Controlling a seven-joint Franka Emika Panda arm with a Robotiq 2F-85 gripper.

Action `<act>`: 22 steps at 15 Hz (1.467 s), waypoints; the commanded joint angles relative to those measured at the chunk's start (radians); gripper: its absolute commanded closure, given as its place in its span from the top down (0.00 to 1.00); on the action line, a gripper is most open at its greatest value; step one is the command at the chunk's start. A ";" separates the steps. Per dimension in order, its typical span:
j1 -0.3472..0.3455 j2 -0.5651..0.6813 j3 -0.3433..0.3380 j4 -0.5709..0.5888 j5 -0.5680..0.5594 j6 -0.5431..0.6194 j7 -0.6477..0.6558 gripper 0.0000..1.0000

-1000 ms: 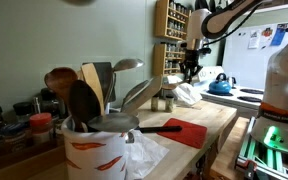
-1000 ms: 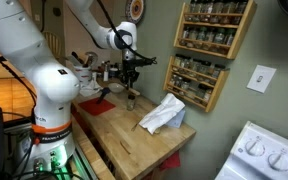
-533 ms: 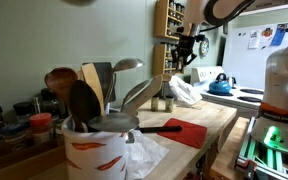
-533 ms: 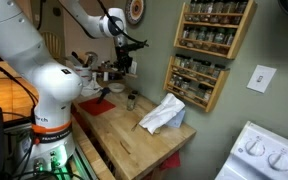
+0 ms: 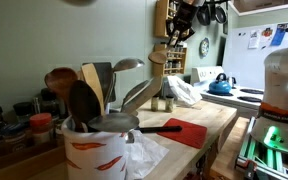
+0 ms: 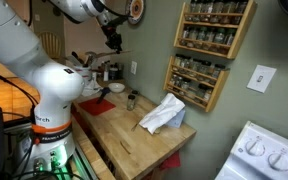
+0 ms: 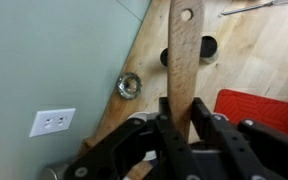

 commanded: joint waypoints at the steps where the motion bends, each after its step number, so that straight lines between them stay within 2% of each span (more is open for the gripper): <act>1: 0.046 -0.018 0.030 0.021 -0.083 0.042 0.020 0.07; 3: 0.065 -0.021 0.041 0.034 -0.080 0.040 0.046 0.07; 4: 0.068 -0.002 0.020 0.040 -0.068 0.020 0.029 0.26; 9: 0.081 -0.009 0.026 0.045 -0.069 0.020 0.036 0.26; 10: 0.081 -0.009 0.026 0.045 -0.070 0.020 0.037 0.07; 13: 0.069 0.006 0.087 0.121 -0.106 -0.051 0.057 0.07; 15: 0.072 0.007 0.124 0.177 -0.124 -0.109 0.066 0.07; 18: 0.067 0.038 0.205 0.305 -0.144 -0.306 0.089 0.07; 22: 0.058 0.153 0.323 0.467 -0.208 -0.541 0.122 0.07</act>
